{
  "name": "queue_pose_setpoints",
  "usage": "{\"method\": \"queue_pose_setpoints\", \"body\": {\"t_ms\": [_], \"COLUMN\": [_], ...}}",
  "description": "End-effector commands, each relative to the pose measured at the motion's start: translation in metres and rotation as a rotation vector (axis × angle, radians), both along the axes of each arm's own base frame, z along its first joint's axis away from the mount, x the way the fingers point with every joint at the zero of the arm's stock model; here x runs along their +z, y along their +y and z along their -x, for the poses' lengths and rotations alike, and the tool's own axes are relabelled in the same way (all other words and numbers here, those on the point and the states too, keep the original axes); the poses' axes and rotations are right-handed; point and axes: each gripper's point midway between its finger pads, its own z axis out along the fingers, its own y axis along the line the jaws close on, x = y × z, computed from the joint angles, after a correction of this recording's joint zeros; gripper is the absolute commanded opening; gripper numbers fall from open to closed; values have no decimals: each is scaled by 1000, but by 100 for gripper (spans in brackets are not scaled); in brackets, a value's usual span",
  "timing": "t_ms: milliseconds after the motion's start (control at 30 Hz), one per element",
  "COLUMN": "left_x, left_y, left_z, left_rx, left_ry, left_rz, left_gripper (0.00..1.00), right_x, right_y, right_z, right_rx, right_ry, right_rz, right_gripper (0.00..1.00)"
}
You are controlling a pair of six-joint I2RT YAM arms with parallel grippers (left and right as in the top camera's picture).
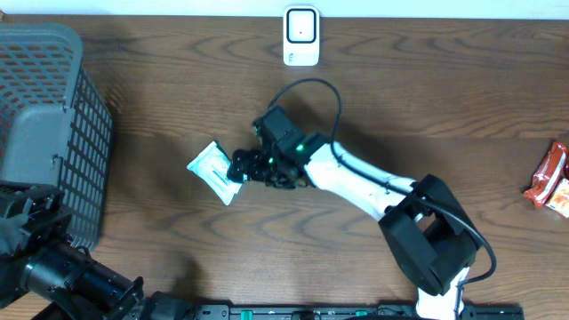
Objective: Scan the item barcode
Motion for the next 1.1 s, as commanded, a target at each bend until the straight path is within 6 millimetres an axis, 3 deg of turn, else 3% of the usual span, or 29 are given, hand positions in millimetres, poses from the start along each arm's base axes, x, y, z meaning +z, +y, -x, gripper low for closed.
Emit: {"method": "queue_pose_setpoints", "body": {"t_ms": [0, 267, 533, 567, 767, 833, 867, 1067], "left_x": [2, 2, 2, 2, 2, 2, 2, 2], "left_y": [3, 3, 3, 3, 3, 3, 3, 3], "left_z": [6, 6, 6, 6, 6, 6, 6, 6], "left_rx": [13, 13, 13, 13, 13, 13, 13, 13], "left_ry": [-11, -11, -11, -11, -11, -11, -11, -11], "left_rz": [9, 9, 8, 8, 9, 9, 9, 9], "left_gripper": [98, 98, 98, 98, 98, 98, 98, 98], "right_x": [-8, -22, -89, -100, -145, -150, -150, -130], "right_y": [0, 21, 19, 18, -3, -14, -19, -29], "right_z": [3, 18, 27, 26, 21, 10, 2, -34], "right_rx": [-73, -94, -156, -162, -205, -219, -220, -206], "right_ry": [6, 11, 101, 99, 121, 84, 53, -52], "right_rz": [24, -37, 47, 56, 139, 169, 184, 156], "right_gripper": [99, 99, 99, 95, 41, 9, 1, 1]}}
